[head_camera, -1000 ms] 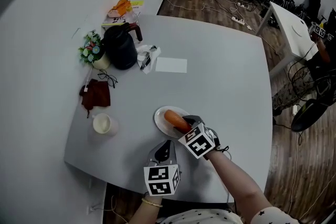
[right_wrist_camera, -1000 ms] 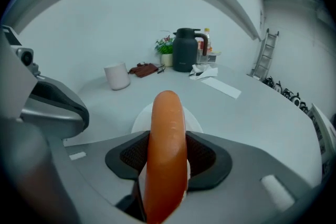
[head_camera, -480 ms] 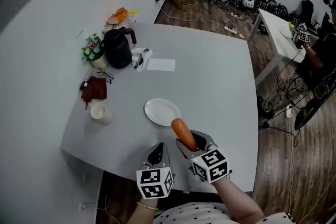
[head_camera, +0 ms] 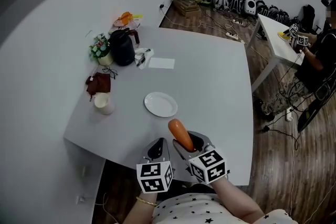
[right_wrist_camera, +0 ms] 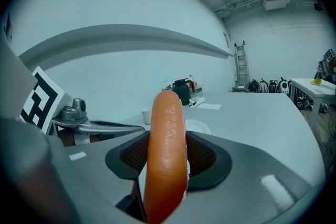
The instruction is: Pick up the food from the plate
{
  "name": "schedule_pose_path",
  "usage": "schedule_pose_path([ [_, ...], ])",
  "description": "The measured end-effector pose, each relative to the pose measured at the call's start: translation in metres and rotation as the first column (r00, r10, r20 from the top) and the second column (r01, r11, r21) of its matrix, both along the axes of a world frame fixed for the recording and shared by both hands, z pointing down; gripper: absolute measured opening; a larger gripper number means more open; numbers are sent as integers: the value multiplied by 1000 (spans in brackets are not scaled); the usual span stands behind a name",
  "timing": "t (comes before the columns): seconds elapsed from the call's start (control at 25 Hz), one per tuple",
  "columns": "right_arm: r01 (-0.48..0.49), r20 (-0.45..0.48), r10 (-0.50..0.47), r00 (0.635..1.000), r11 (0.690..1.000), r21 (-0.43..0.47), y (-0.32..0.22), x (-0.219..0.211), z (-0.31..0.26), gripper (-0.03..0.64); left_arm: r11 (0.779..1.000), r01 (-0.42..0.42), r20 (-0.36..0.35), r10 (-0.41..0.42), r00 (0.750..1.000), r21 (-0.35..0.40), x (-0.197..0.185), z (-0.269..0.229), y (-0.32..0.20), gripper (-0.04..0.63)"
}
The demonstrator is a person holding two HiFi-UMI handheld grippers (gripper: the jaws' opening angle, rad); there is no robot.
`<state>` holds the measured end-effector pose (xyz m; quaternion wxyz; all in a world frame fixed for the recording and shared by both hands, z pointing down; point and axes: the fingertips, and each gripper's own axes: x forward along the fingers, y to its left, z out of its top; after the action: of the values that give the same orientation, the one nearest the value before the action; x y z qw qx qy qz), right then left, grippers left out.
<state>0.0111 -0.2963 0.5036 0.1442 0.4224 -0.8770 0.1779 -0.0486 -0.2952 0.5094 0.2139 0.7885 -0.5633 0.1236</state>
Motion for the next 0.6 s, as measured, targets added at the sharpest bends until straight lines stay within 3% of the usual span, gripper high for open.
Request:
schedule_pose_path([
  [0.6, -6, 24, 5, 1000, 1000, 23, 7, 1, -14, 201, 999, 0, 11, -1, 1000, 36, 2, -17, 4, 8],
])
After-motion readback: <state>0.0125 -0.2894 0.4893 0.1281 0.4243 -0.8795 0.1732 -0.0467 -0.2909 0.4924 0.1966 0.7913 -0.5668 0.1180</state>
